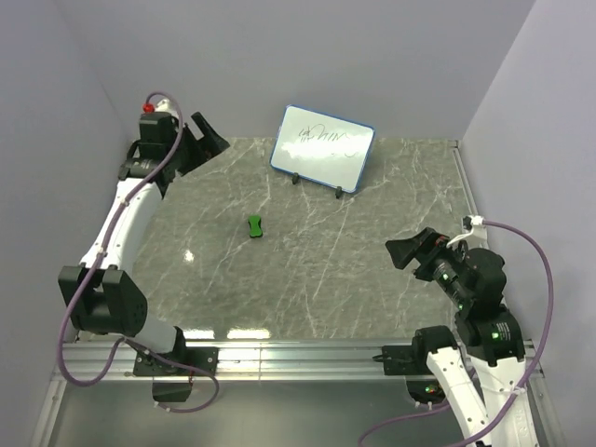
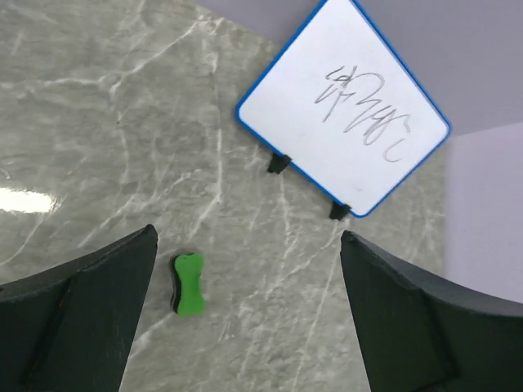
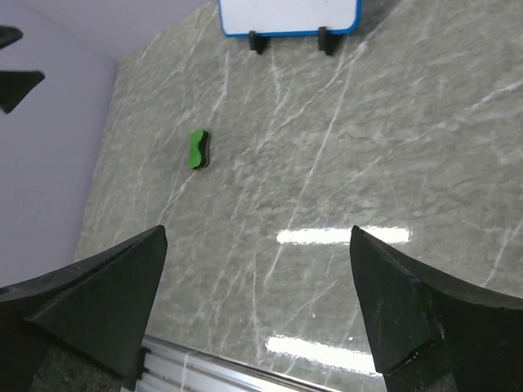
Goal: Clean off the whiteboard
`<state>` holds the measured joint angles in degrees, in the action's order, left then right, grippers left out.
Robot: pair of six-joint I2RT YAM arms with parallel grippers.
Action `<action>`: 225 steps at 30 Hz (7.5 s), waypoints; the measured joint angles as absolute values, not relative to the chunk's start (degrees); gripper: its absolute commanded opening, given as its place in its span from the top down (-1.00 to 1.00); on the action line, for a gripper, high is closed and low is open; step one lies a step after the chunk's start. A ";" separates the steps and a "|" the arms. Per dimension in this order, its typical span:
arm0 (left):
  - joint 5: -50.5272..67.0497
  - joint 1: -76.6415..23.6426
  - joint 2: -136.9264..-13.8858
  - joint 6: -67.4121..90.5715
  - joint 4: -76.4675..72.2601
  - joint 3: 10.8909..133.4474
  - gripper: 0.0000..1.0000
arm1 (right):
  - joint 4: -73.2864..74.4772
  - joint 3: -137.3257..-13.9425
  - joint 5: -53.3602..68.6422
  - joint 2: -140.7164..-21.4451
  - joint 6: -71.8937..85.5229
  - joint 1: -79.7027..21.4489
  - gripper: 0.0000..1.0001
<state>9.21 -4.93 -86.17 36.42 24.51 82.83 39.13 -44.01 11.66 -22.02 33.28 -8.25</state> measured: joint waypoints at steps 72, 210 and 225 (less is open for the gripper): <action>0.82 -25.96 -102.30 29.15 37.63 87.53 0.99 | 33.78 -117.49 26.72 -115.70 31.70 4.01 -0.49; 33.93 -38.00 -130.47 24.75 29.06 119.98 0.99 | 21.15 -69.78 40.05 -95.48 26.02 -1.26 0.95; 23.44 -35.53 -134.54 23.92 37.19 123.20 0.99 | 21.93 -69.82 38.94 -95.55 25.63 -1.21 1.00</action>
